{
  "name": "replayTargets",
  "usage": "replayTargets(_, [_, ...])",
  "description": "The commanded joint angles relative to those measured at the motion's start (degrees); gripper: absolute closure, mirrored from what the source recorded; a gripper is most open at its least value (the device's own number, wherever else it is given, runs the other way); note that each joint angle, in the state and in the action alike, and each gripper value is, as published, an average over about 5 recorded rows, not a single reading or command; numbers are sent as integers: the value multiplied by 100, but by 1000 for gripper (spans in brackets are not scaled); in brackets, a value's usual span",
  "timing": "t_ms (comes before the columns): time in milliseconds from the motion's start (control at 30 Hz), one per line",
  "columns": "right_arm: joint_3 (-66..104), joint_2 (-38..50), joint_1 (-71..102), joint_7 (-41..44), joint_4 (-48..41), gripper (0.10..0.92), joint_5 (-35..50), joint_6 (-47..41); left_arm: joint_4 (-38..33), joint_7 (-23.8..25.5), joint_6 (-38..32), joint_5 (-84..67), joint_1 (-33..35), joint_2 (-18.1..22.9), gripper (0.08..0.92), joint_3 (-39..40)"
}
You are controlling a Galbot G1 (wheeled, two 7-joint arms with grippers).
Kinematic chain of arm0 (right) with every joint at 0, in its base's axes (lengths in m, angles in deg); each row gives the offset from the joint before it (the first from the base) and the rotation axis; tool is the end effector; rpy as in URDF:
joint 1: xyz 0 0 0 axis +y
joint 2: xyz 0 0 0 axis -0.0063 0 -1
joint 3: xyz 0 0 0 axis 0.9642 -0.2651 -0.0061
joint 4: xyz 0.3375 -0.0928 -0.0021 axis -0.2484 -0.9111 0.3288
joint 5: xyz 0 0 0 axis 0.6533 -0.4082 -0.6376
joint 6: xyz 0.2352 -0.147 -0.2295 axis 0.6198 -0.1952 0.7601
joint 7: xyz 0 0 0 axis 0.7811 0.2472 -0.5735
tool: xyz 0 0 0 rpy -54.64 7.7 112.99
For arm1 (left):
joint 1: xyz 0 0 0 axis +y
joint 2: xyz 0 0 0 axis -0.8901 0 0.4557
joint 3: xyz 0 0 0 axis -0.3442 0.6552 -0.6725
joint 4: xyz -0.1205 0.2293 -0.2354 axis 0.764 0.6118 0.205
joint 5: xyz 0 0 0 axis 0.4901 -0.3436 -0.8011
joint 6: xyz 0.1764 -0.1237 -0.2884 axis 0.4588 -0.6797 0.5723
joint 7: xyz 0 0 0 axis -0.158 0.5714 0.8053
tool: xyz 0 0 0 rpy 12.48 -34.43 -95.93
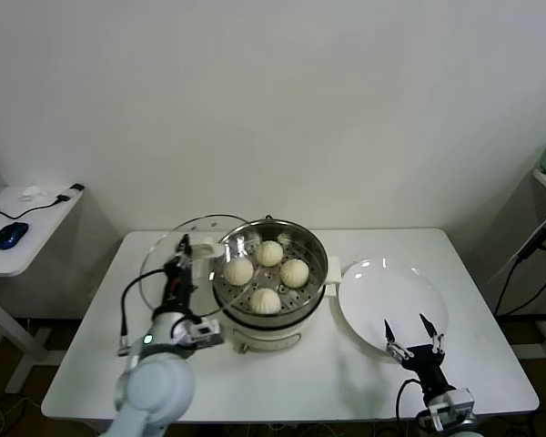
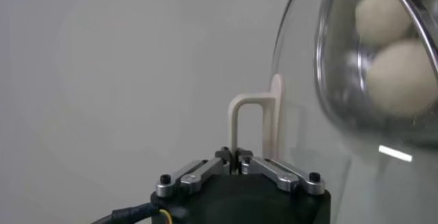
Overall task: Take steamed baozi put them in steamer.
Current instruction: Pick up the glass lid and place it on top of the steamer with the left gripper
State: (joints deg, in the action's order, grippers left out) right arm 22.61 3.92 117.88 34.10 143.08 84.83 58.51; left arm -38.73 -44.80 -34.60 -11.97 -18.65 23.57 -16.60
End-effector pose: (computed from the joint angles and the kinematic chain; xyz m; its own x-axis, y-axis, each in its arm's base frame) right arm 0.1885 -0.1135 -0.3947 -0.9834 -0.0747 0.1652 -0.0981 0.9855 -0.1382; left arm 0.2618 -0.0480 -0.2319 -0.9963 -0.0854 -0.0073 -0.0210 0.1604 0.9868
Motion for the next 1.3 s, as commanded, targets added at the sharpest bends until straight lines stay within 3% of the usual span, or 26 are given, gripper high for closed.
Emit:
replayTargets(33, [-4, 53, -3, 26, -129, 203, -71, 173, 579, 463, 366, 1658, -644, 1458, 862, 1450])
replayTargets(600, [127, 132, 232, -114, -415, 203, 110, 602, 1866, 162, 547, 1991, -861, 1989, 862, 1381])
replayTargets(1300, [93, -22, 203, -257, -584, 203, 102, 922, 2172, -35, 431, 2190, -874, 1890, 862, 1228])
